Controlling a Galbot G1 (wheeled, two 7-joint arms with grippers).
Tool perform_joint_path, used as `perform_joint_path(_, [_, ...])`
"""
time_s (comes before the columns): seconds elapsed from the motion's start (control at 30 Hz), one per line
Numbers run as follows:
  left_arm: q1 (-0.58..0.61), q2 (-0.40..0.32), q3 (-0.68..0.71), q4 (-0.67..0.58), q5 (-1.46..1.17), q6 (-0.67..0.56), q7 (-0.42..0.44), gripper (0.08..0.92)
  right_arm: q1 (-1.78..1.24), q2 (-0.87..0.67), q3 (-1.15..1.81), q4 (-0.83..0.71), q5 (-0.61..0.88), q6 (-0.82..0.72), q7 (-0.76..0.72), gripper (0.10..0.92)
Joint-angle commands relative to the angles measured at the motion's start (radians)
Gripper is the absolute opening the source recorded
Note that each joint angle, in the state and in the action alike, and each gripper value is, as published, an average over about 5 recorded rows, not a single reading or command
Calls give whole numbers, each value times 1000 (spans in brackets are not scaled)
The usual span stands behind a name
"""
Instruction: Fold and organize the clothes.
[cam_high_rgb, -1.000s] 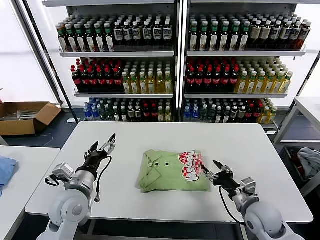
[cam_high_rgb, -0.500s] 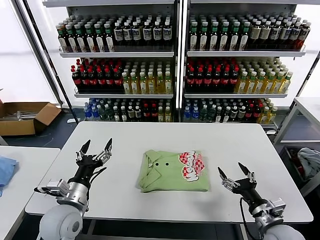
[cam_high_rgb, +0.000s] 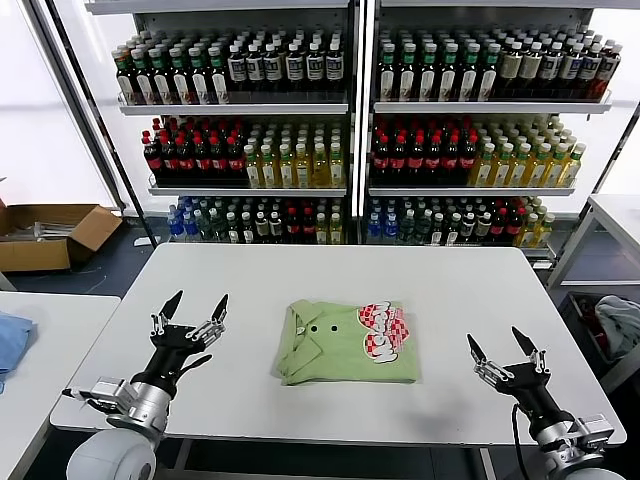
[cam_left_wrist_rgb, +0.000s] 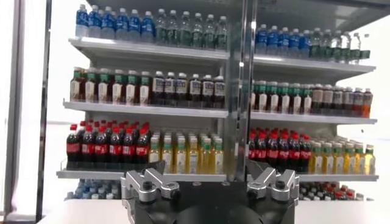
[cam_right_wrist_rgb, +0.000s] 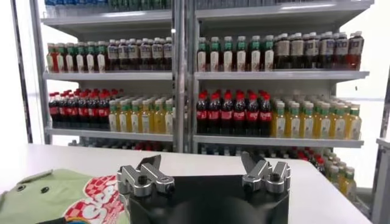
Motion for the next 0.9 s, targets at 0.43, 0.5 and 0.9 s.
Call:
perform_joint_path(0.43, [93,1,-85,7,38,-10,99,823,-65,38,112,-9,16,58,-52,823])
perform_joint_path(0.5, [113,-3,-116,0,38,-9,115,823,-64,43,116,-12,20,58,-54,823])
perform_joint_path(0.9, [150,-35,-219,-4,60,-12,196,823,-84,42,99,-14,33,59,-71,823])
